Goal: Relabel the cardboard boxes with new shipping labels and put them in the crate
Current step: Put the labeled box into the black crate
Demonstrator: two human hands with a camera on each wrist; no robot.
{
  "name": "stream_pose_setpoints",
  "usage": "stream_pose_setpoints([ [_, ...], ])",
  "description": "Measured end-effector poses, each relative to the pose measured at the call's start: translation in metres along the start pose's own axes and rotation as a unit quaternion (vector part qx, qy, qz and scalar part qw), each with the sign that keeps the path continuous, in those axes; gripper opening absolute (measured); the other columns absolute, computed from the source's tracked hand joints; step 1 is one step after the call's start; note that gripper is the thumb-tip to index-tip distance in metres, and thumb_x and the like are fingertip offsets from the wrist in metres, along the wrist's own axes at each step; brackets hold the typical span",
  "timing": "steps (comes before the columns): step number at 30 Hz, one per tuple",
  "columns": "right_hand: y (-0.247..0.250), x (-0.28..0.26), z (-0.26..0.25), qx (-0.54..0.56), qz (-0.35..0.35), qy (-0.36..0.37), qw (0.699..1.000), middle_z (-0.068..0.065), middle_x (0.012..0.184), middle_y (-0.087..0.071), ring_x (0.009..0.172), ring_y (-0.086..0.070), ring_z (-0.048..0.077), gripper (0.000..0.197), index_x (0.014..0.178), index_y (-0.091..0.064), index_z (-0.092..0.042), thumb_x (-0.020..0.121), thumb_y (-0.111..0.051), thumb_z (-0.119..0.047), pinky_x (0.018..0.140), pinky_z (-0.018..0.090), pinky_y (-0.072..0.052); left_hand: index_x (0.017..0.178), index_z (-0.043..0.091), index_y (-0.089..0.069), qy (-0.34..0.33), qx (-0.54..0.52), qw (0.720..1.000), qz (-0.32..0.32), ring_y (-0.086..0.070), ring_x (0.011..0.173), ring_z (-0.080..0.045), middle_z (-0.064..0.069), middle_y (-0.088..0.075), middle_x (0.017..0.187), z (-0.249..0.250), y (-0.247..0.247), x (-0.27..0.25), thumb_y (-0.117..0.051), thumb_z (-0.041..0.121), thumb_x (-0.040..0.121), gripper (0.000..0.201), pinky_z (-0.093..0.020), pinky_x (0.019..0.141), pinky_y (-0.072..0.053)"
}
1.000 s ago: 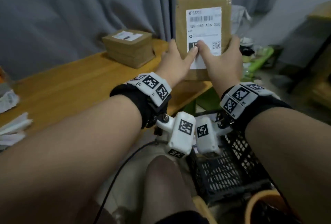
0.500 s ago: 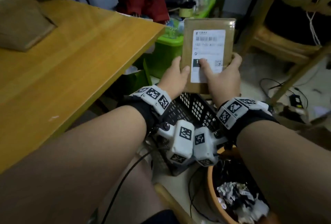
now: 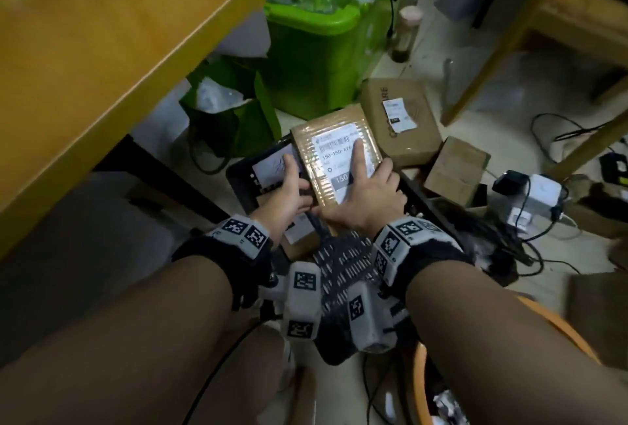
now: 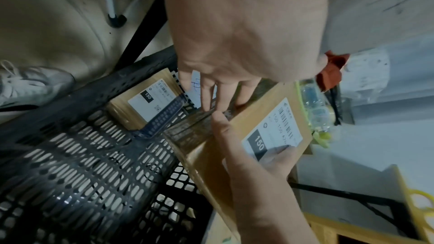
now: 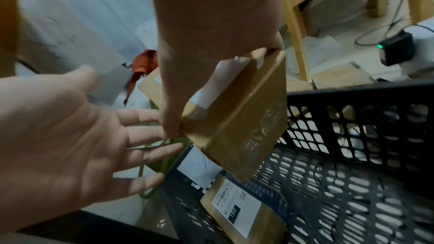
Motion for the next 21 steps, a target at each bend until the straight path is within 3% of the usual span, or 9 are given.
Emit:
stream_pose_setpoints([
  [2,-0.017,0.018,0.006,0.017,-0.012,-0.02,1.0,0.023,0.151,-0.007,0.135,-0.02,0.042,0.131,0.143,0.024,-0.036,0.055,-0.062,-0.08,0.104,0.056,-0.03,0.134,0.012,-0.048,0.002,0.006,1.0,-0.01,-0.049,0.127,-0.027,-0.018,-0.054,0.134,-0.007,-0.002,0.019,-0.001,0.069,0.087,0.088,-0.031,0.101,-0.036],
  [5,-0.037,0.047,0.013,0.019,-0.02,-0.035,0.999,0.025,0.15,-0.009,0.135,-0.021,0.042,0.126,0.145,0.02,-0.035,0.058,-0.063,-0.076,0.107,0.057,-0.026,0.129,0.011,-0.052,-0.017,0.055,0.998,0.001,-0.053,0.114,-0.02,-0.01,-0.059,0.126,-0.012,0.001,0.047,-0.007,0.065,0.091,0.081,-0.027,0.086,-0.039],
  [9,-0.068,0.085,0.021,0.016,-0.051,-0.023,0.998,0.023,0.153,-0.005,0.138,-0.017,0.042,0.123,0.146,0.013,-0.036,0.058,-0.066,-0.072,0.107,0.058,-0.024,0.118,0.009,-0.06,-0.045,0.18,0.981,0.063,-0.055,0.113,-0.025,-0.011,-0.061,0.123,-0.018,0.02,0.083,-0.011,0.061,0.095,0.074,-0.036,0.099,-0.039],
  [12,-0.096,0.104,0.022,0.006,-0.063,-0.017,0.998,0.022,0.154,-0.004,0.138,-0.017,0.042,0.117,0.146,0.004,-0.036,0.059,-0.066,-0.072,0.106,0.06,-0.022,0.123,0.009,-0.057,-0.057,0.26,0.962,0.066,-0.051,0.117,-0.025,-0.009,-0.058,0.125,-0.025,0.029,0.105,-0.013,0.052,0.099,0.066,-0.031,0.093,-0.035],
  [15,-0.107,0.122,0.021,0.008,-0.04,-0.013,0.999,0.022,0.152,-0.01,0.136,-0.019,0.042,0.106,0.142,-0.013,-0.031,0.058,-0.065,-0.071,0.107,0.058,-0.022,0.116,0.011,-0.057,-0.062,0.284,0.955,0.059,-0.051,0.112,-0.021,-0.008,-0.056,0.117,-0.032,0.035,0.122,-0.016,0.046,0.101,0.057,-0.029,0.092,-0.034],
  [18,-0.109,0.137,0.029,0.006,-0.03,-0.002,1.0,0.023,0.151,-0.013,0.136,-0.021,0.042,0.101,0.137,-0.02,-0.03,0.057,-0.066,-0.07,0.107,0.059,-0.023,0.133,0.013,-0.05,-0.055,0.296,0.953,0.044,-0.046,0.126,-0.024,-0.009,-0.051,0.136,-0.044,0.038,0.139,-0.016,0.049,0.1,0.06,-0.033,0.104,-0.033],
  [19,-0.111,0.139,0.032,-0.006,-0.026,0.007,1.0,0.023,0.151,-0.014,0.136,-0.021,0.043,0.1,0.137,-0.021,-0.03,0.057,-0.066,-0.071,0.107,0.059,-0.023,0.132,0.013,-0.051,-0.049,0.296,0.953,0.041,-0.048,0.124,-0.023,-0.009,-0.053,0.134,-0.049,0.038,0.145,-0.016,0.051,0.099,0.061,-0.034,0.104,-0.034],
  [21,-0.118,0.138,0.036,-0.045,-0.023,0.028,0.998,0.023,0.149,-0.015,0.134,-0.022,0.043,0.098,0.133,-0.022,-0.03,0.056,-0.066,-0.071,0.105,0.059,-0.023,0.114,0.011,-0.06,-0.056,0.291,0.954,0.032,-0.054,0.105,-0.02,-0.009,-0.059,0.112,-0.056,0.035,0.154,-0.017,0.051,0.099,0.061,-0.032,0.092,-0.038],
])
Point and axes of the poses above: each hand's wrist, its own x-axis towards the middle knuckle, its own y-axis out of the back of the hand, z = x × y, the point moved 2 cm from there along x, towards the middle knuckle
